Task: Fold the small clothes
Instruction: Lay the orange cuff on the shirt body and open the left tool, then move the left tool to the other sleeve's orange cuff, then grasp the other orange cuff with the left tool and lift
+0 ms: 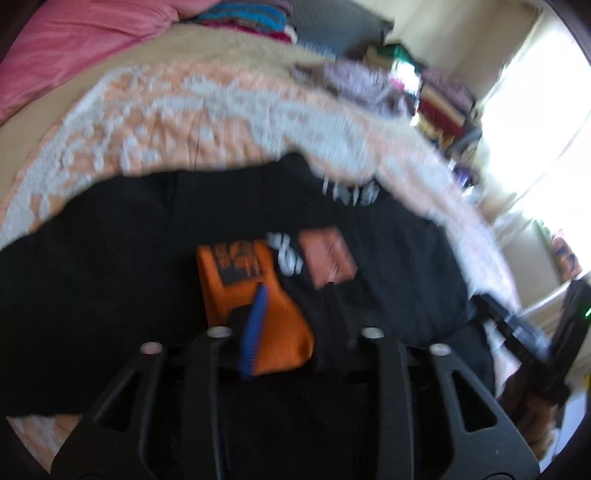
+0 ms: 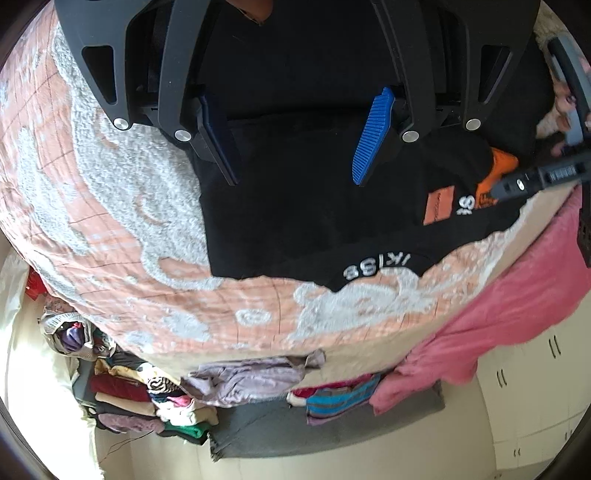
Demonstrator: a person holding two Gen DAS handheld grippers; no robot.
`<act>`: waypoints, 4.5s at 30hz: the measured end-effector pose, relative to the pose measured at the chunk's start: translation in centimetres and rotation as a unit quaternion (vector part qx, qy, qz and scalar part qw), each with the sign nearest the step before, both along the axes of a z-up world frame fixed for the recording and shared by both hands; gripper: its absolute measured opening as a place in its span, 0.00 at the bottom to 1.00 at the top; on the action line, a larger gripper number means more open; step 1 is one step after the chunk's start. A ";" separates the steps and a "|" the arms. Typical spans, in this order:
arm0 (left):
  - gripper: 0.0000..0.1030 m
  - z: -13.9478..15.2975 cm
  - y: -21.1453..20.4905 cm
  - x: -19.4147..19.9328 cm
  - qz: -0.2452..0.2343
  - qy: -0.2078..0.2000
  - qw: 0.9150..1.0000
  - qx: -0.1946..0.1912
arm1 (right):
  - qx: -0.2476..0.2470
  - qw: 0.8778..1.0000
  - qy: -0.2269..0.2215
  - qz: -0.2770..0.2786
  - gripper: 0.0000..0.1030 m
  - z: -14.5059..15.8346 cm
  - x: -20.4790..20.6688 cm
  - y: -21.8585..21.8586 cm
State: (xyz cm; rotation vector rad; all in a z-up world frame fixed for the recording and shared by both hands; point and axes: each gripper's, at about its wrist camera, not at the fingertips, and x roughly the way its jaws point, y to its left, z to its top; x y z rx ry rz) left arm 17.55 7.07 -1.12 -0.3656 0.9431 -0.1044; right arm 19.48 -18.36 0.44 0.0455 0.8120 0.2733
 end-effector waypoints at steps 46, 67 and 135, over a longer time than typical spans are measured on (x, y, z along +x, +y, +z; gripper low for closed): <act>0.91 3.1 5.2 -7.1 0.108 -0.043 0.986 0.116 | 0.023 0.998 -0.037 0.046 0.96 1.9 -4.1 4.9; 0.91 4.1 11.5 -11.3 0.198 -0.031 0.972 0.122 | 0.018 0.985 -0.050 0.165 0.96 3.2 -6.0 15.1; 0.09 6.0 24.1 -18.8 0.314 -0.097 0.944 -0.040 | 0.108 0.973 -0.014 0.203 0.95 2.5 -8.8 18.5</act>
